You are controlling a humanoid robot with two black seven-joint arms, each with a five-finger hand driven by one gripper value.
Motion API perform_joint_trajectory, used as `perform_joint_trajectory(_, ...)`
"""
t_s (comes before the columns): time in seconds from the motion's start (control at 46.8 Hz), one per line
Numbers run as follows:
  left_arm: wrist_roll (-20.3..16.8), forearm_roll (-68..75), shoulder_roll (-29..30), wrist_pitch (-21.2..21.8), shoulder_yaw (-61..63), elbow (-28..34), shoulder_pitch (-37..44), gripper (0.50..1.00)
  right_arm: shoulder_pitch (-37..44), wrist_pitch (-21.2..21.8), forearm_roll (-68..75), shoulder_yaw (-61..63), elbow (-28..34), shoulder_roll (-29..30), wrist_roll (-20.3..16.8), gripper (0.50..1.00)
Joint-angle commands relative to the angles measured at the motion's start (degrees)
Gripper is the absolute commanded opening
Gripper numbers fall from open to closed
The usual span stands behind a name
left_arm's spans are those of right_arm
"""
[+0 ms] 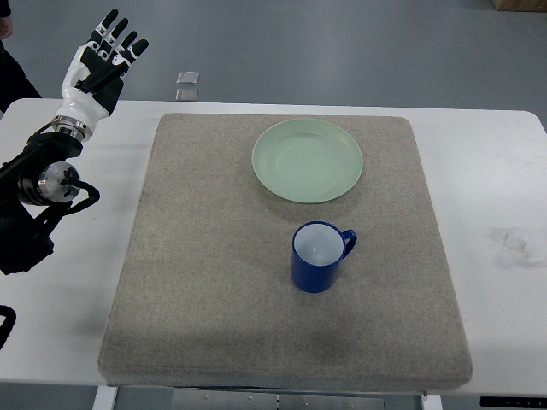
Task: Place cup left of plate with left hand
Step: 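Raise the left hand and open its fingers above the mat edge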
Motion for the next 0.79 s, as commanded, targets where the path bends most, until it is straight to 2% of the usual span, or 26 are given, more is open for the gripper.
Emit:
perform_joint_trajectory(0.0, 0.0, 0.0, -0.01, -0.03, -0.09, -0.14, 0.0, 0.996, 0.0, 0.0, 0.0, 0.0, 0.0, 0.0, 0.01, 0.932)
perform_joint_trajectory(0.427, 0.0, 0.09, -0.01, -0.9, 0.61, -0.14, 0.26, 0.996, 0.0, 0.0, 0.0, 0.0, 0.0, 0.0, 0.01, 0.932)
perform_joint_trajectory(0.641, 0.79, 0.97, 0.25, -6.0, 1.75, -0.4, 0.18, 0.994, 0.0, 0.0, 0.0, 0.0, 0.0, 0.0, -0.08, 0.932)
perform_joint_trajectory(0.769, 0.8, 1.14, 1.04, -8.28, 6.75, -1.54, -0.18, 0.994, 0.0, 0.0, 0.0, 0.0, 0.0, 0.0, 0.01, 0.932)
